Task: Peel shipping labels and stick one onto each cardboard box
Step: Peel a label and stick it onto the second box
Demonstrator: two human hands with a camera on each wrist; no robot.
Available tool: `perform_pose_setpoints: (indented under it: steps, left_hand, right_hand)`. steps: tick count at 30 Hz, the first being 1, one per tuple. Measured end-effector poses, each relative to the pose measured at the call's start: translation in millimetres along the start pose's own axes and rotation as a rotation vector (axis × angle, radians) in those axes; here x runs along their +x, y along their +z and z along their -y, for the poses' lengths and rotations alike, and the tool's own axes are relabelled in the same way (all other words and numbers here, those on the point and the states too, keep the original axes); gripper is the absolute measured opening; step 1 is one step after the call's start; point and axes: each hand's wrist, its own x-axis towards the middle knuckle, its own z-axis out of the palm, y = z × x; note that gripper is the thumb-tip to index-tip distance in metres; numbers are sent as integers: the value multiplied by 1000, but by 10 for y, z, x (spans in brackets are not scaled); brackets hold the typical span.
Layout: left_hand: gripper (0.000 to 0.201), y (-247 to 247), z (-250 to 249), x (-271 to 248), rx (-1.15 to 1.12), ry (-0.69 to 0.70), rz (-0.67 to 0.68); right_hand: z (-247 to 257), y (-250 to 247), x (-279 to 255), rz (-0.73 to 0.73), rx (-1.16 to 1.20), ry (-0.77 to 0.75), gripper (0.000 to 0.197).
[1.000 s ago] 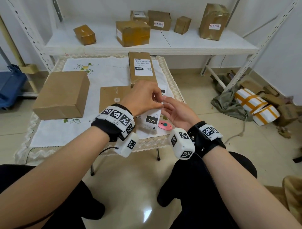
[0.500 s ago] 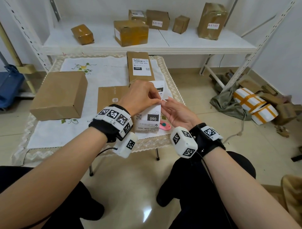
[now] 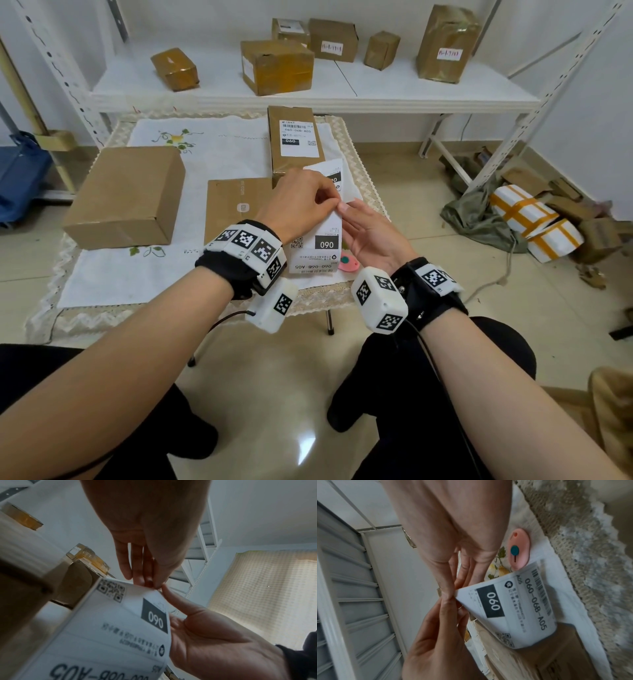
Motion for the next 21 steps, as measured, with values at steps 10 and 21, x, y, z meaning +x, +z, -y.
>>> perform_pose_setpoints:
  steps: [10,21]
  left_hand:
    - [8,16,-20,8,-68,-64,5]
    - [5,-94,0,17,-185,-93,0]
  right_hand:
    - [-27,-34,62,-3,-105,18,15]
    - [-52,44,153,-41,-81,-27,31]
